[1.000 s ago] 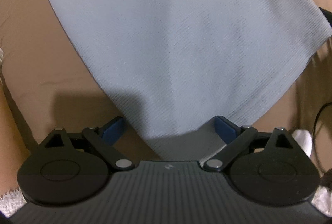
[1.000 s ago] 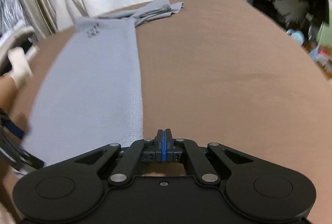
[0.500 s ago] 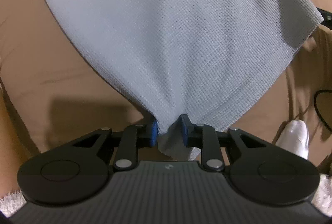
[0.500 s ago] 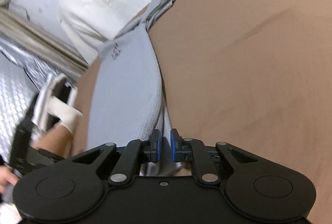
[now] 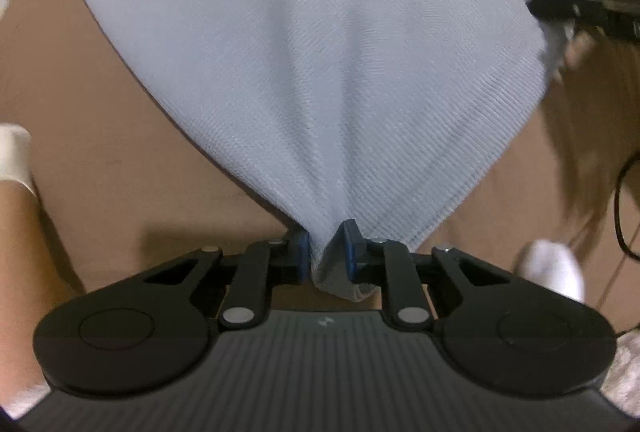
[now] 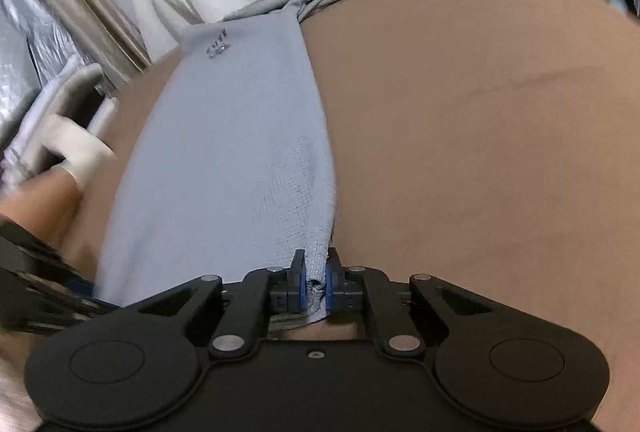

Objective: Fold clothes

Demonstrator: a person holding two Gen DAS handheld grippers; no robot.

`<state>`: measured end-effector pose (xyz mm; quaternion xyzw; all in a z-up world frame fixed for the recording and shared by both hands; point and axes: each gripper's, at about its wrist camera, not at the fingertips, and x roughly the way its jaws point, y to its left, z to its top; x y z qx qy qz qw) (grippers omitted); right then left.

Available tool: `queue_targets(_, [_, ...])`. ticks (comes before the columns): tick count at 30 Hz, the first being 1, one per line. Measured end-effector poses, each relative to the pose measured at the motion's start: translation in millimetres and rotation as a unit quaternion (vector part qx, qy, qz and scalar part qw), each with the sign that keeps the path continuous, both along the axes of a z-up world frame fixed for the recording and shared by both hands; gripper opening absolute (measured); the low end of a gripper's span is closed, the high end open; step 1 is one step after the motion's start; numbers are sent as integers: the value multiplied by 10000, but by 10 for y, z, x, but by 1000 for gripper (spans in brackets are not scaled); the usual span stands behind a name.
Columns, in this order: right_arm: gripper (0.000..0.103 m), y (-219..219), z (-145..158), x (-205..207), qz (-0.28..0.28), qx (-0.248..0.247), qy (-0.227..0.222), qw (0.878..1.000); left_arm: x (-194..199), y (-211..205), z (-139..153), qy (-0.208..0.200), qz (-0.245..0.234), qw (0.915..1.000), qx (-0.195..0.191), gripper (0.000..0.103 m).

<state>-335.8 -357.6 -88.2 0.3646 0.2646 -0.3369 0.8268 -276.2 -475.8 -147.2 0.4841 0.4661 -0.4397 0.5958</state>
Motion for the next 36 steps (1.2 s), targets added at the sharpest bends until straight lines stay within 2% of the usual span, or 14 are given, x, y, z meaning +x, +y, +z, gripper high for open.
queue_targets(3, [6, 91, 82, -45, -167, -209, -103, 9996, 185, 102, -16, 315, 528, 9981, -45, 12])
queue_targets(8, [6, 159, 32, 168, 120, -530, 652, 9964, 84, 240, 43, 388, 666, 9968, -202, 12])
queue_targets(12, [7, 188, 100, 256, 142, -573, 991, 9933, 46, 391, 199, 66, 697, 9969, -363, 16])
queue_targets(13, [8, 184, 112, 261, 154, -497, 1091, 9927, -21, 386, 257, -192, 726, 9963, -415, 19])
queue_targets(14, [11, 181, 128, 258, 201, -432, 1235, 9912, -111, 364, 321, -515, 764, 9946, -469, 35])
queue_targets(15, [20, 194, 153, 243, 258, -437, 1410, 9887, -103, 387, 398, -739, 929, 9916, -517, 59])
queue_targets(16, [22, 226, 189, 233, 305, -524, 1616, 9850, -41, 428, 500, -751, 1179, 9884, -598, 67])
queue_targets(18, [30, 281, 288, 157, 327, -873, 1804, 9792, 99, 453, 744, -278, 1486, 9840, -938, 70])
queue_targets(21, [39, 169, 491, -14, 305, -997, 1144, 9879, 600, 542, 1087, -205, 1843, 9727, -1393, 72])
queue_targets(23, [42, 16, 644, -111, 236, -868, 534, 9945, 1015, 533, 1443, -455, 1824, 9679, -1669, 80])
queue_targets(27, [45, -271, 906, -52, 332, -802, -307, 9958, 1067, 407, 1928, -1026, 1870, 9543, -2094, 83])
queue_targets(29, [48, -365, 934, 97, 463, -813, -437, 9946, 1203, 376, 2049, -1066, 1937, 9466, -2345, 83])
queue_targets(32, [48, -483, 928, 367, 683, -868, -448, 9929, 1589, 209, 2019, -937, 2084, 9362, -2670, 83])
queue_targets(36, [48, -569, 970, 488, 723, -1184, -298, 9899, 1738, 101, 1971, -719, 2241, 9297, -2832, 83])
